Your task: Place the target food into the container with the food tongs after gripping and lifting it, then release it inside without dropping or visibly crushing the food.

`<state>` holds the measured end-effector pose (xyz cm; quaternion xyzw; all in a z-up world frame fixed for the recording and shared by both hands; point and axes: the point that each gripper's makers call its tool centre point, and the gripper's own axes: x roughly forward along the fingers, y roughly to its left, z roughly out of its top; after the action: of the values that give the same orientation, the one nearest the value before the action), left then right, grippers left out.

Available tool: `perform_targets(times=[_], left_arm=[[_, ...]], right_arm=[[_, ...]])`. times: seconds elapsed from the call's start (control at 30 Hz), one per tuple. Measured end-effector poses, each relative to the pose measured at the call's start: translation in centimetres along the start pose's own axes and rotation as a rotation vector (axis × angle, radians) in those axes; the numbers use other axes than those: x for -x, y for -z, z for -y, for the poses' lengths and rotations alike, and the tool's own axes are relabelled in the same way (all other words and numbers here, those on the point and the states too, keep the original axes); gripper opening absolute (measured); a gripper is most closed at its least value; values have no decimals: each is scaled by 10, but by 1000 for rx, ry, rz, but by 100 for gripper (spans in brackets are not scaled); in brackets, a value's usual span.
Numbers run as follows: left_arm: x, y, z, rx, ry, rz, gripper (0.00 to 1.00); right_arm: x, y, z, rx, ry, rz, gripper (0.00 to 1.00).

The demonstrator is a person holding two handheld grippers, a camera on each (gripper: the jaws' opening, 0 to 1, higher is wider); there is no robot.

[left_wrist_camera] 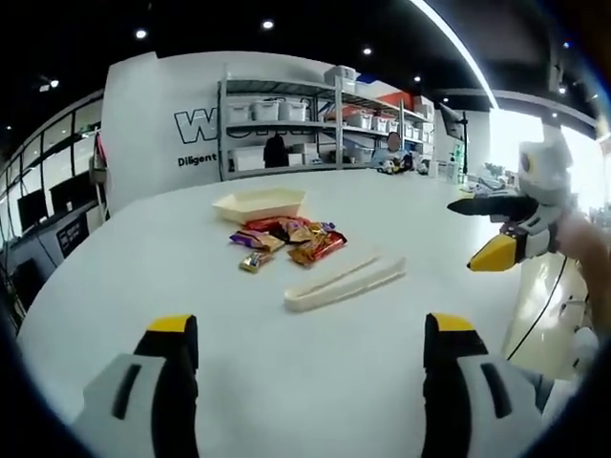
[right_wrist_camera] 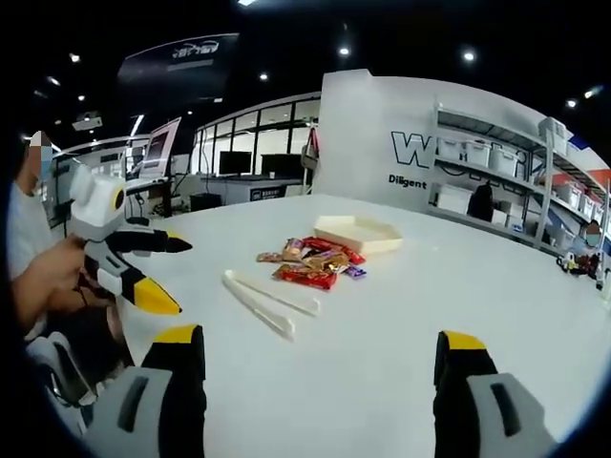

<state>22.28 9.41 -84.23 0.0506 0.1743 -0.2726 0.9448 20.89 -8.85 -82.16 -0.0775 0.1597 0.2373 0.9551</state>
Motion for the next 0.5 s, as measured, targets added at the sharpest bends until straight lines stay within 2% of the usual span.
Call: perform_targets(times=[0.13,0.5], left_arm=[[1,0,-1,-27,-6,-9,98],[0,1,-6,-21,-23,-14,97]], right_arm=[[1,0,2,12,7,-1,99],[2,-1,2,17,14,-3,99]])
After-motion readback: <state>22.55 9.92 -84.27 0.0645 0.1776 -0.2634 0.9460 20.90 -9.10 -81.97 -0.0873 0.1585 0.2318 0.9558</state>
